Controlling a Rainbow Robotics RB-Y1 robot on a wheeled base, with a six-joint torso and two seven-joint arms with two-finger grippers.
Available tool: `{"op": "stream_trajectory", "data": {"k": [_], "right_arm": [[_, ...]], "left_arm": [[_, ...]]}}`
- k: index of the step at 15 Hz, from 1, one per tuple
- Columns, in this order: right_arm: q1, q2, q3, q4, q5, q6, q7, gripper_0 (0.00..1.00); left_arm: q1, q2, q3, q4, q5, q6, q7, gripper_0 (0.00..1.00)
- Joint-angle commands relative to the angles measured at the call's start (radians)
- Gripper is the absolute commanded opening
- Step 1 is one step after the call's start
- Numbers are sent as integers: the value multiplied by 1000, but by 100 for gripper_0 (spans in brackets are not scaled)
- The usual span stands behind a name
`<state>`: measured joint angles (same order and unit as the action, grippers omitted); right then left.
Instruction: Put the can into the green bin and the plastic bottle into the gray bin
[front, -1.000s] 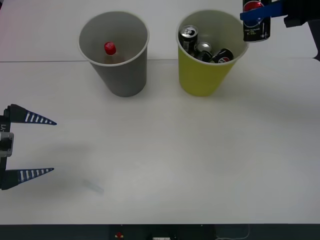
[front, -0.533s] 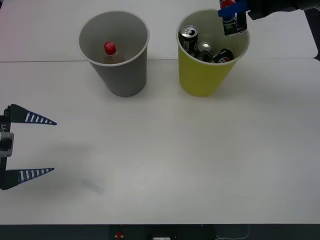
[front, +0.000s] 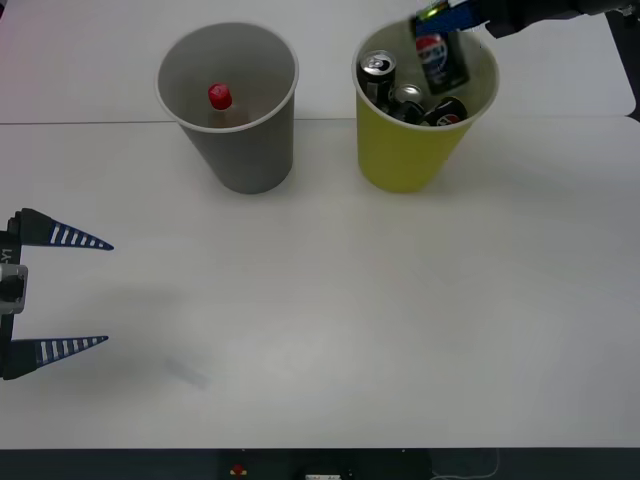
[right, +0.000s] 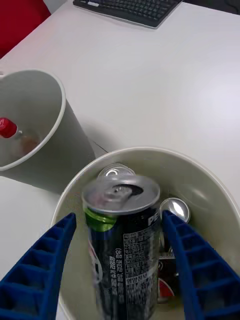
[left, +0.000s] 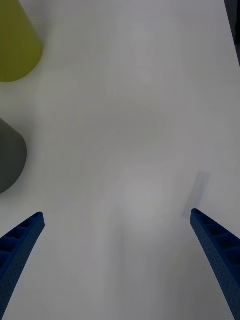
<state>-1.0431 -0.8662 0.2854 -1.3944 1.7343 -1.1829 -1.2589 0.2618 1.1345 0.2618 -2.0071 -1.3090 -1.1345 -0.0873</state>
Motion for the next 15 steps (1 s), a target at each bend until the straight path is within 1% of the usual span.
{"op": "stream_trajectory", "data": {"k": [1, 3, 4, 5, 6, 7, 9, 12, 15], "right_arm": [[2, -20, 0, 0, -41, 0, 21, 100], [11, -48, 0, -2, -107, 2, 72, 100], [25, -74, 0, -3, -179, 6, 121, 100], [40, -93, -2, -14, -225, 12, 150, 100], [74, -125, -2, -57, -274, 35, 179, 100], [115, -151, -6, -107, -303, 58, 205, 100], [202, -183, -41, -192, -354, 85, 271, 100], [350, -203, -124, -327, -381, 88, 378, 100], [520, -231, -198, -449, -438, 94, 496, 100]], "left_arm": [[0, 0, 0, 0, 0, 0, 0, 100], [0, 0, 0, 0, 0, 0, 0, 100], [0, 0, 0, 0, 0, 0, 0, 100], [0, 0, 0, 0, 0, 0, 0, 100], [0, 0, 0, 0, 0, 0, 0, 100], [0, 0, 0, 0, 0, 0, 0, 100], [0, 0, 0, 0, 0, 0, 0, 100], [0, 0, 0, 0, 0, 0, 0, 100], [0, 0, 0, 0, 0, 0, 0, 100]]}}
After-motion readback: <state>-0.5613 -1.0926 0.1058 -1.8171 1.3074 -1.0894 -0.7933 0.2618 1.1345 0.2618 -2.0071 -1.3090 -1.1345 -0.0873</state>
